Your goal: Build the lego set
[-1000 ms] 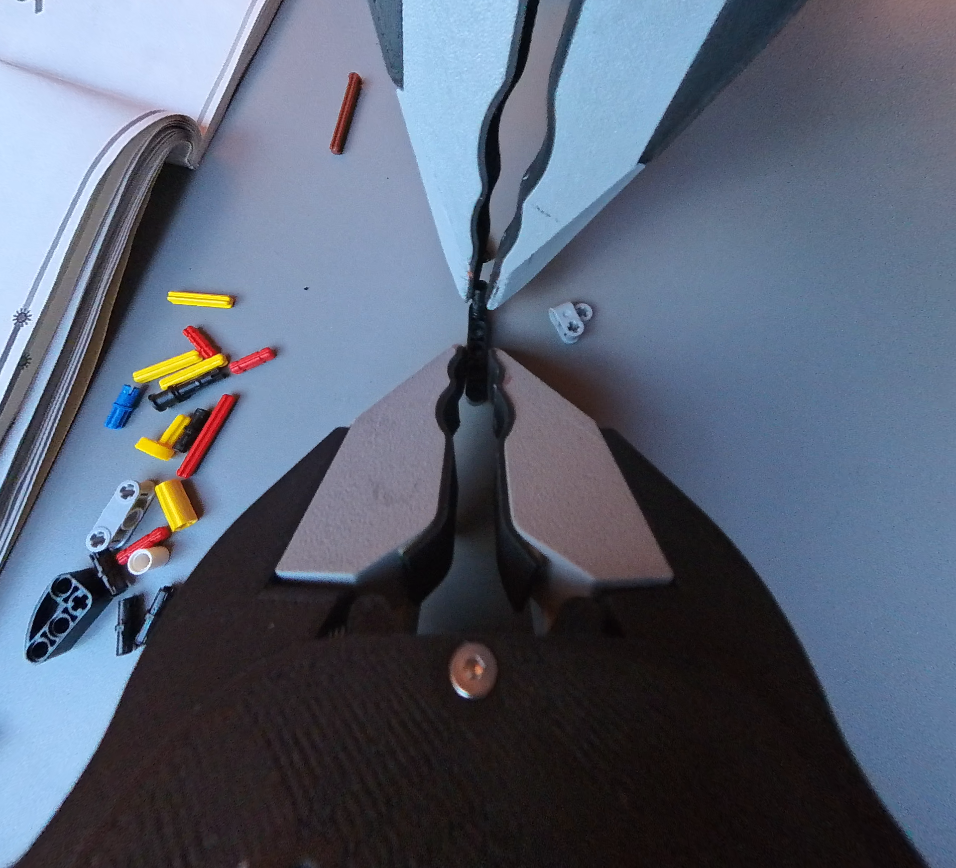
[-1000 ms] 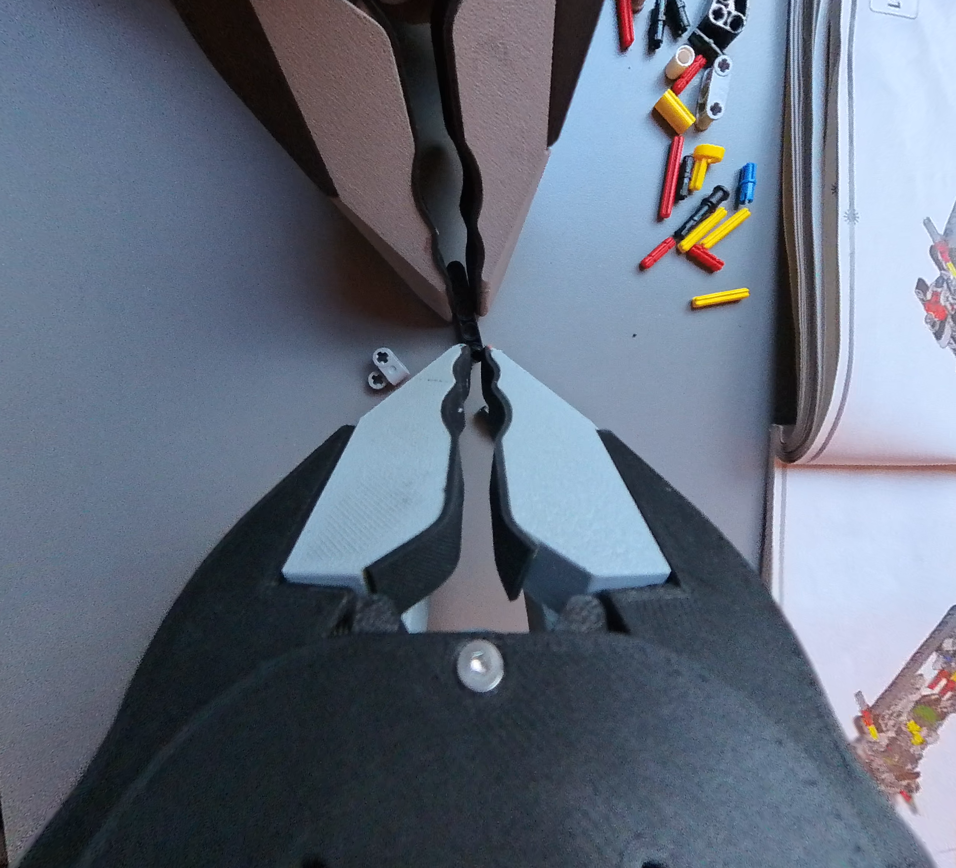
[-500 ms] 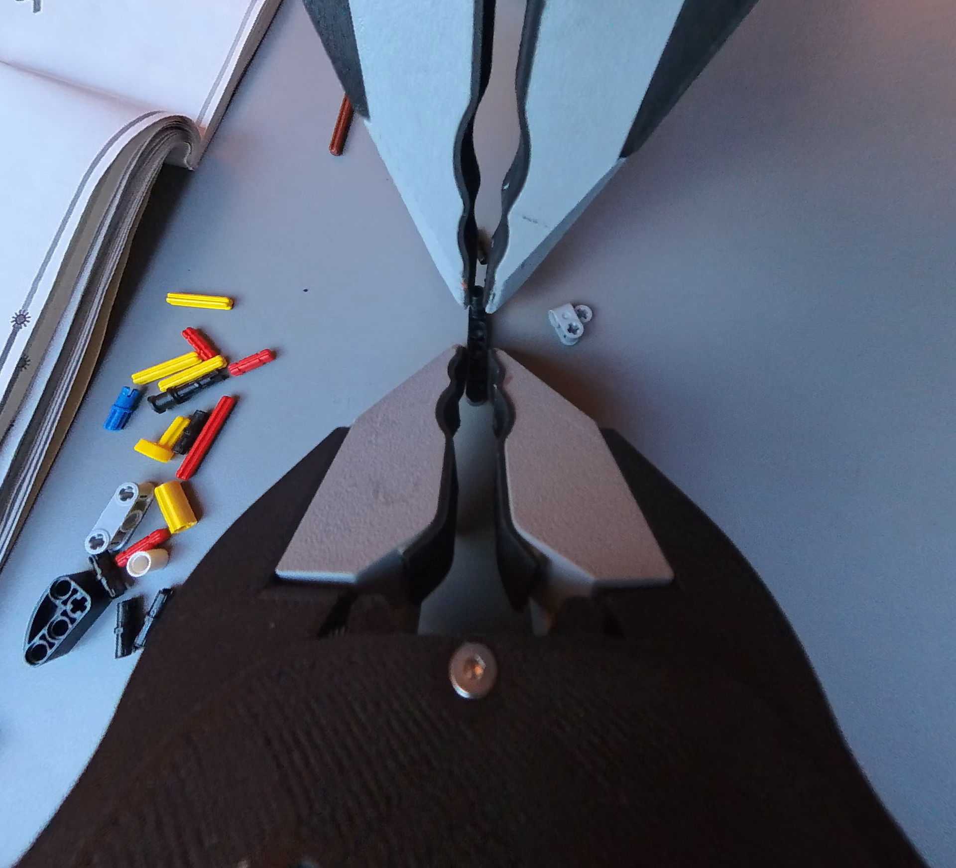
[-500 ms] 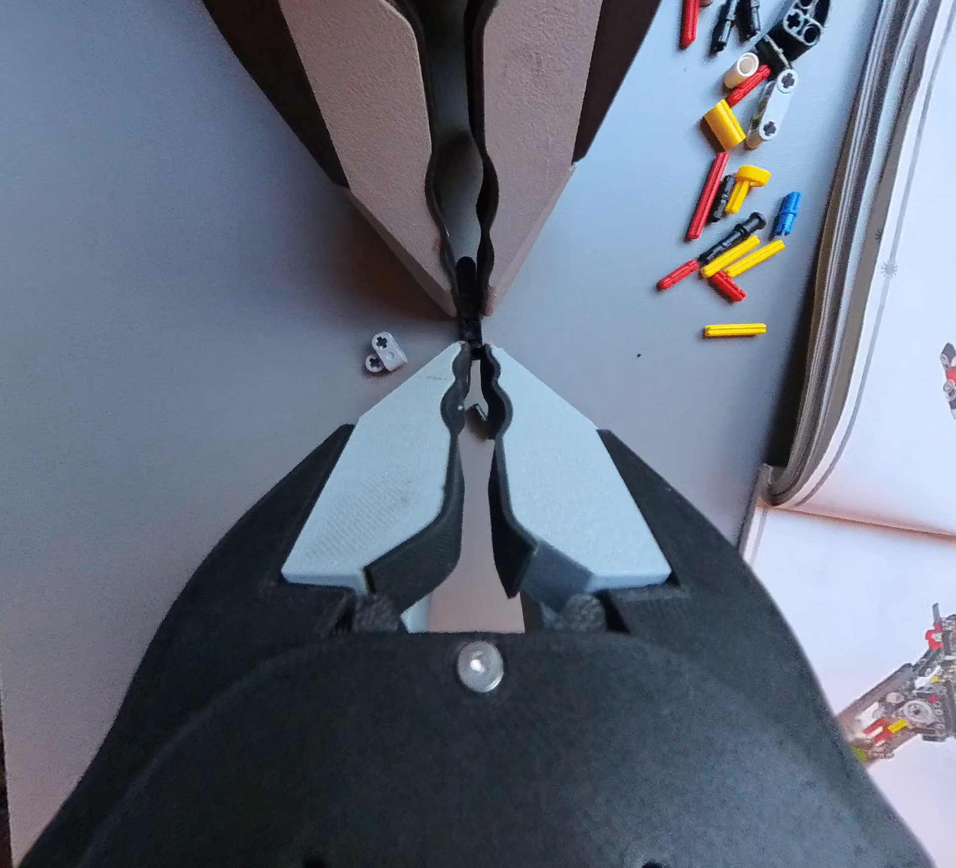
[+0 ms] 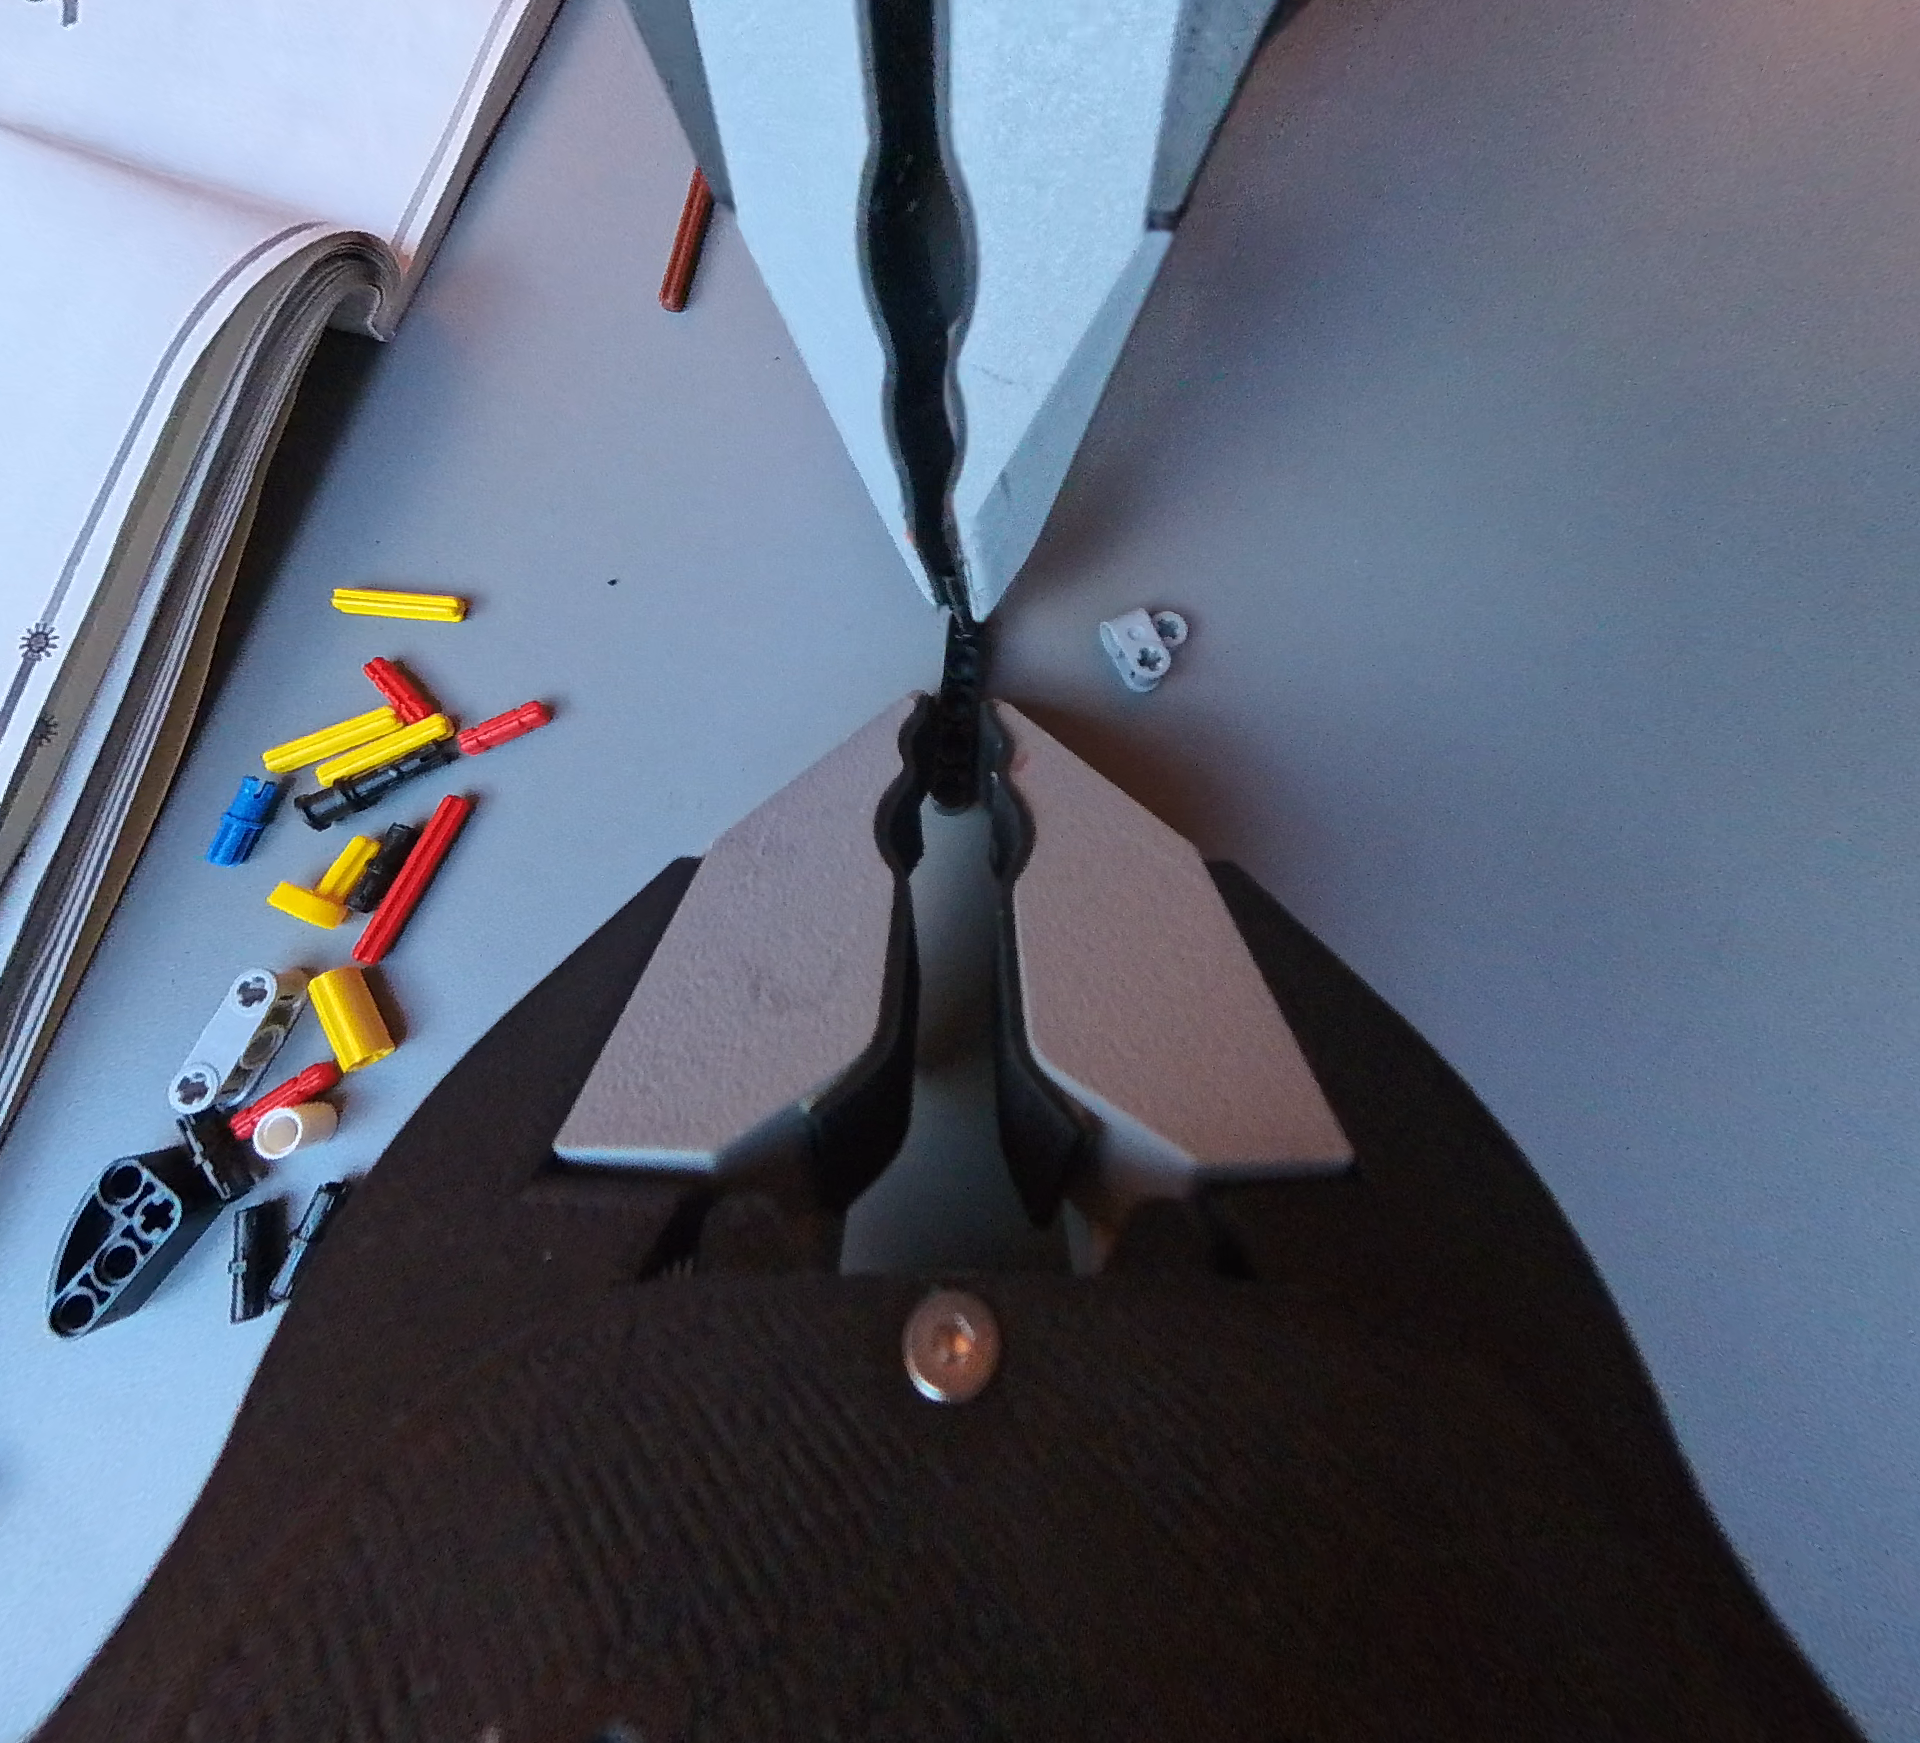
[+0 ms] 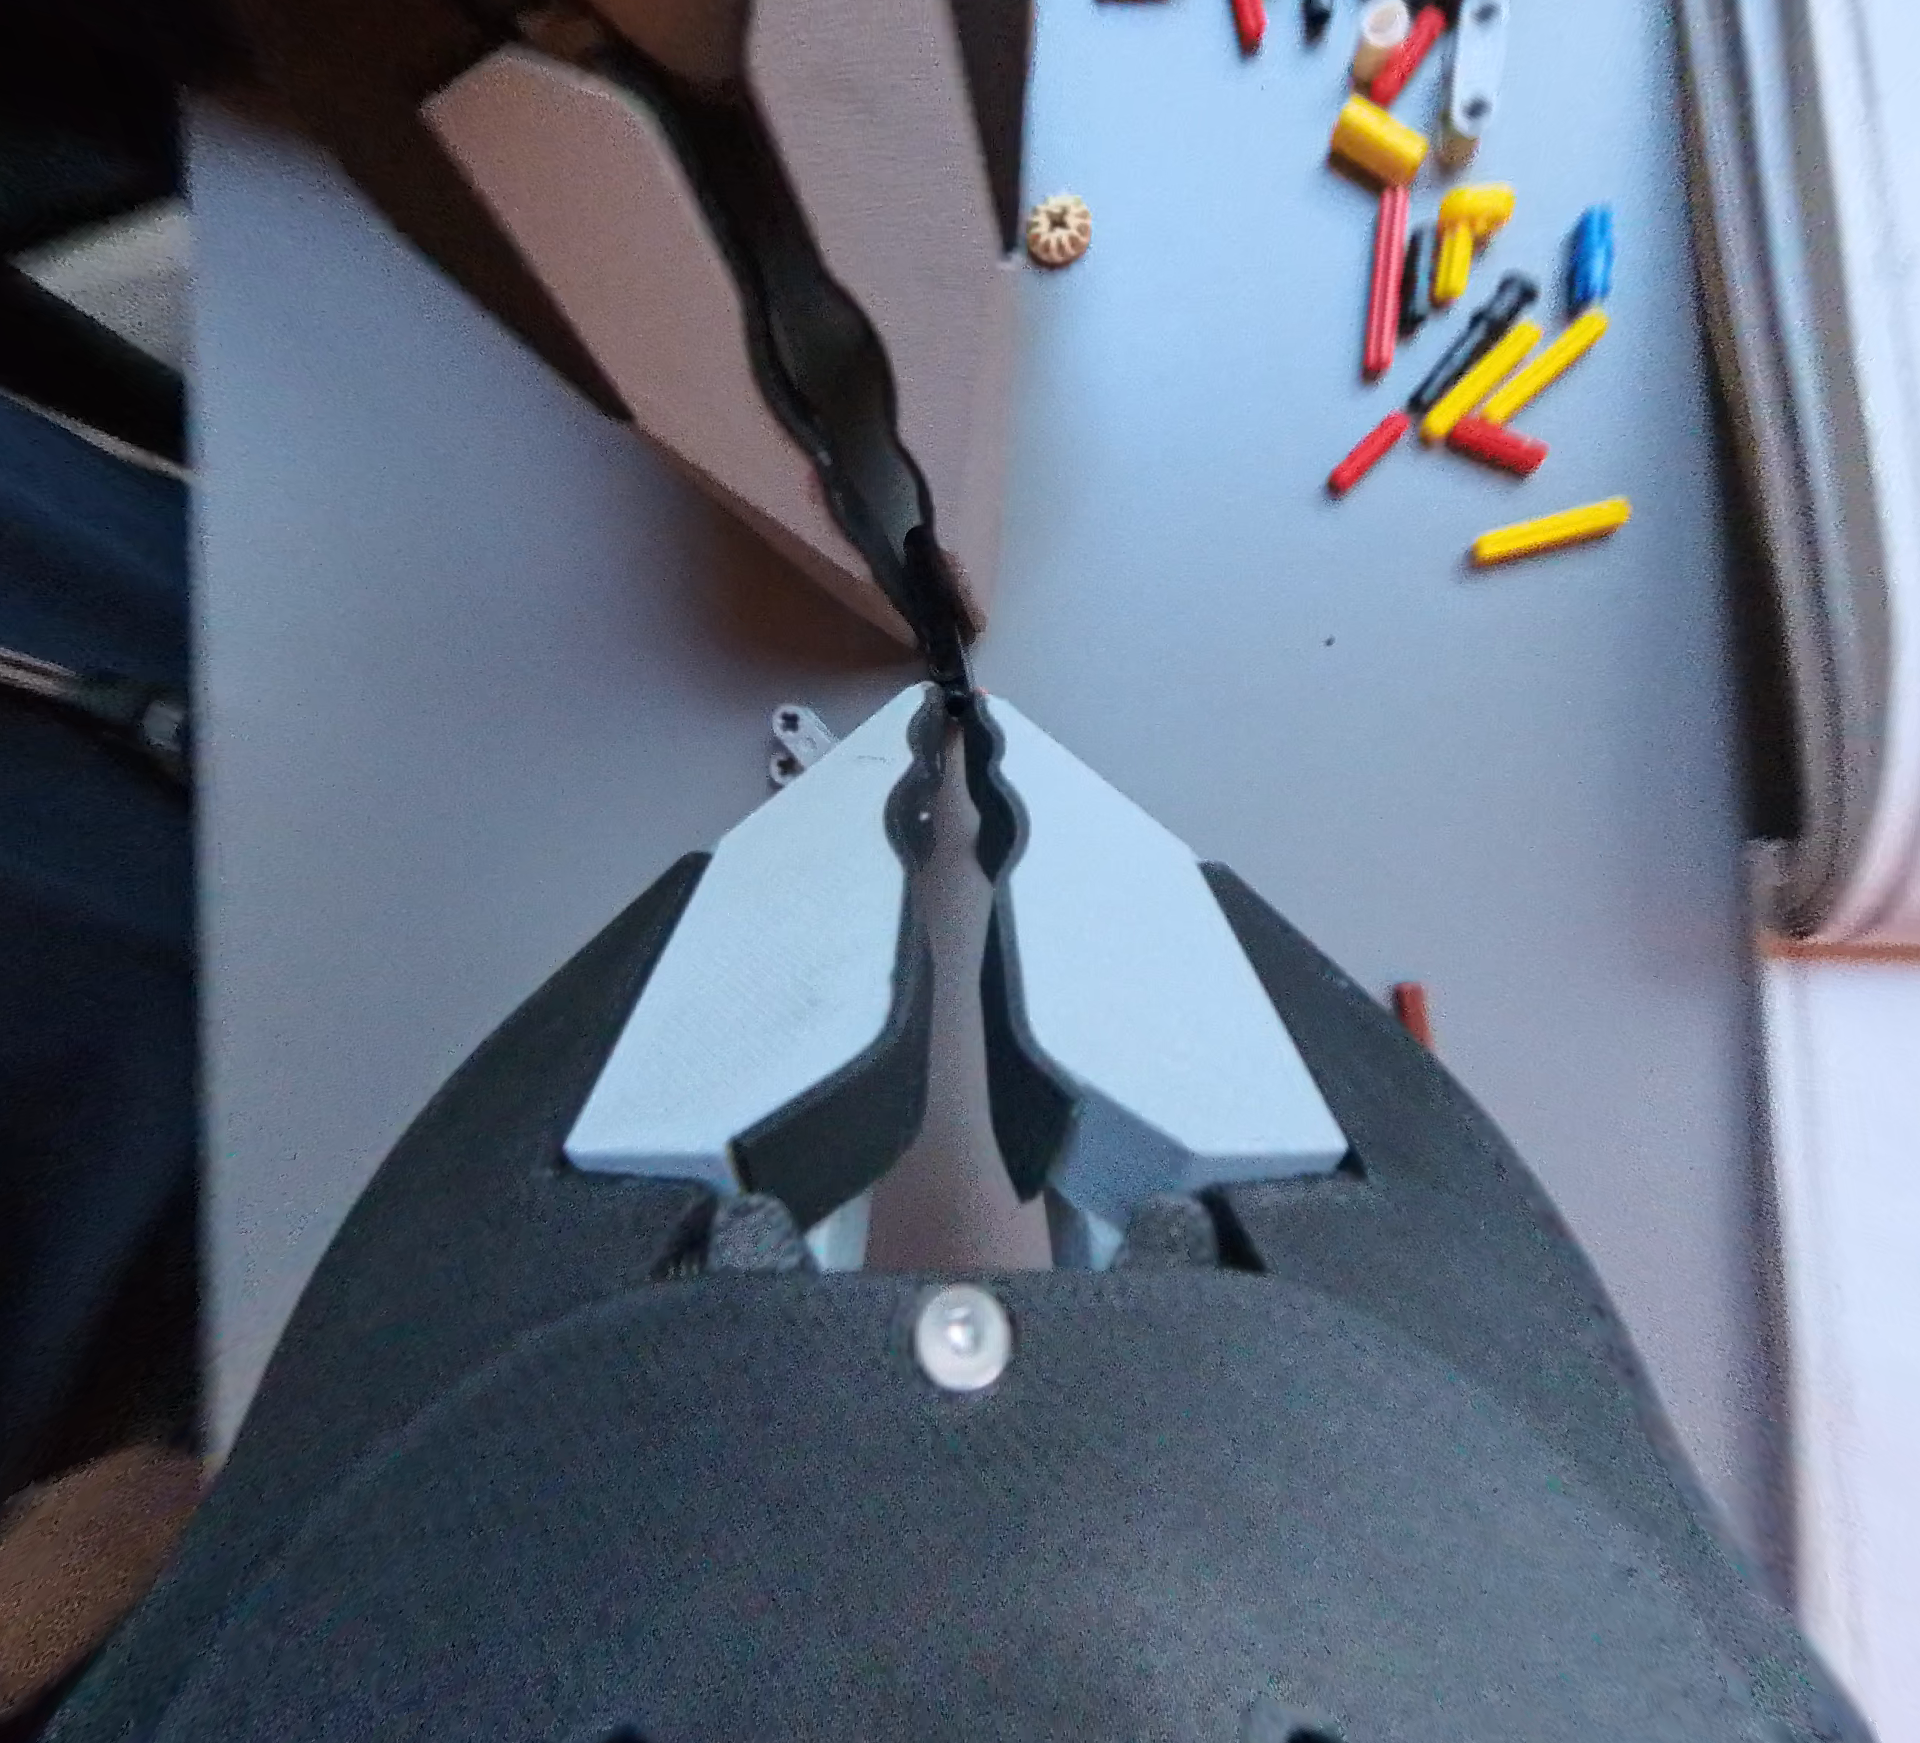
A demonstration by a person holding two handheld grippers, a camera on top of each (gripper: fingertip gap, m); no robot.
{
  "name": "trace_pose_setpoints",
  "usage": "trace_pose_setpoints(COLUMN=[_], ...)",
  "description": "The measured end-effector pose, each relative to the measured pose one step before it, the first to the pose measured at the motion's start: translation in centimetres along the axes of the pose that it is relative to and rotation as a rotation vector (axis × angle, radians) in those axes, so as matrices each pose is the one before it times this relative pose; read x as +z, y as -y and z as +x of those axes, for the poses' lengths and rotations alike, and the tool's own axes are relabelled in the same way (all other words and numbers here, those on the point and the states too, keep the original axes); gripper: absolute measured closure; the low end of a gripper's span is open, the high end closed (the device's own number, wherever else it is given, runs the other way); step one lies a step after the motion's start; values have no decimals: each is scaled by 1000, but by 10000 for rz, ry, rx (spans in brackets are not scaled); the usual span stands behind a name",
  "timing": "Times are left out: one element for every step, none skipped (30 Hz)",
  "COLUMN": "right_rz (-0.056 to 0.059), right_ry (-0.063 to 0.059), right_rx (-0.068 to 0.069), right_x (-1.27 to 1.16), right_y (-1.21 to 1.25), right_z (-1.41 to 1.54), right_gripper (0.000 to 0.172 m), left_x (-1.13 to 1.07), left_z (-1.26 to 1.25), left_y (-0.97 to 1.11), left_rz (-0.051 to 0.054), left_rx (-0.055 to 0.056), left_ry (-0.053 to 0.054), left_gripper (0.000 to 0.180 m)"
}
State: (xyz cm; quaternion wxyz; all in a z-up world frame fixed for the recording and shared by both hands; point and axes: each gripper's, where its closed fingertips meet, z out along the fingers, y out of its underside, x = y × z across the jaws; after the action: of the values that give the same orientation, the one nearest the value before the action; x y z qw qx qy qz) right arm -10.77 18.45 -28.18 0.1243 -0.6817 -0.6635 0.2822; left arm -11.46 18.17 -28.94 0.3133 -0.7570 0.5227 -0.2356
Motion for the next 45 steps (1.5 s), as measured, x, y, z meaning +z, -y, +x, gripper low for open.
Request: trace_pose_setpoints(right_rz=[-238,-330,-277,-170,-94,-79,-94,-99,-101,-75,-3,103,227,119,104,103,266,377,365,312,263,234,227,195,154,61,-139,27,167,156,244,294,266,289,350,379,409,434,437,409,368,300,248,222,231], right_ry=[-664,-692,-540,-332,-191,-85,-21,-7,41,136,252,388,443,274,33,68,179,73,-40,-64,-46,-20,-19,-47,-41,-112,-151,-111,5,64,42,-16,-25,6,41,64,81,83,48,40,36,-36,-54,-20,-39], right_rx=[-951,-1012,-805,-552,-401,-301,-284,-346,-336,-225,22,397,628,515,337,341,449,305,123,-22,0,157,199,159,184,180,62,34,130,192,169,137,136,172,236,301,337,337,307,300,280,231,190,207,242], right_x=[1,10,12,6,-9,-9,8,15,25,36,100,407,182,0,-39,-122,-136,-114,-56,-25,-45,-113,-182,-232,-239,-154,12,43,-45,-104,-199,-277,-324,-348,-370,-355,-313,-286,-239,-182,-103,-41,12,52,63], right_y=[8,49,73,38,11,3,21,58,82,97,164,229,255,-36,-148,-293,-261,-165,-57,12,45,54,33,-65,-132,-256,-562,-260,86,230,415,464,427,416,472,483,473,478,445,364,279,159,68,25,69], right_z=[15,29,49,30,4,7,22,31,24,7,-19,-105,-21,15,11,4,-40,21,11,-15,0,38,84,109,62,89,97,-16,-160,-171,-101,1,33,7,-55,-85,-139,-181,-152,-161,-145,-38,-7,-22,63], right_gripper=[170,170,169,169,169,169,169,170,170,169,169,171,170,169,169,169,170,169,169,169,169,170,170,170,170,171,171,171,171,170,170,170,170,170,170,170,171,171,171,171,171,171,171,171,171], left_x=[-3,1,2,0,-5,6,4,3,5,0,5,20,26,-20,4,59,64,81,70,25,-10,-16,-36,-41,-46,-34,-54,-29,1,7,-2,-2,-15,-21,-10,-24,-44,-77,-129,-159,-170,-211,-236,-253,-218], left_z=[10,1,-8,-22,-16,8,-10,-9,-9,-8,0,-17,25,-6,-3,37,65,71,-6,1,-26,1,-17,-31,-92,-80,2,21,19,1,9,-16,-60,-64,-78,-90,-21,96,62,-9,-69,-56,-90,11,150], left_y=[-3,1,-13,1,-6,4,-10,3,5,-2,5,14,8,4,0,38,51,67,60,22,-7,-5,-26,-28,-40,-26,-51,-8,3,8,2,4,6,0,6,16,65,89,149,193,203,234,343,485,637], left_rz=[-1,-1,-3,-1,-1,-1,0,0,0,-3,1,12,-22,14,-3,17,13,7,8,-5,2,-5,-8,-4,1,4,-3,4,2,3,4,4,5,3,2,17,53,74,125,159,174,199,265,340,406], left_rx=[1,-5,-11,-21,-7,16,9,-7,-14,-16,5,-9,-3,-5,16,59,105,49,-39,-60,-22,10,-4,-38,-78,-76,-33,-27,3,9,-10,-20,-37,-39,-12,-1,8,44,56,33,0,-25,-63,-54,-22], left_ry=[-1,-5,-5,4,6,11,9,3,0,7,7,3,-1,6,19,24,47,10,-8,-29,-5,8,14,-1,20,6,-35,-41,-15,4,-10,-11,28,22,53,80,32,-42,-4,39,67,62,90,38,-32], left_gripper=[175,175,175,175,175,175,175,175,175,175,175,175,175,175,175,175,175,175,175,175,175,174,174,175,175,175,175,175,175,175,175,175,175,175,175,175,171,166,165,165,164,162,161,161,162])
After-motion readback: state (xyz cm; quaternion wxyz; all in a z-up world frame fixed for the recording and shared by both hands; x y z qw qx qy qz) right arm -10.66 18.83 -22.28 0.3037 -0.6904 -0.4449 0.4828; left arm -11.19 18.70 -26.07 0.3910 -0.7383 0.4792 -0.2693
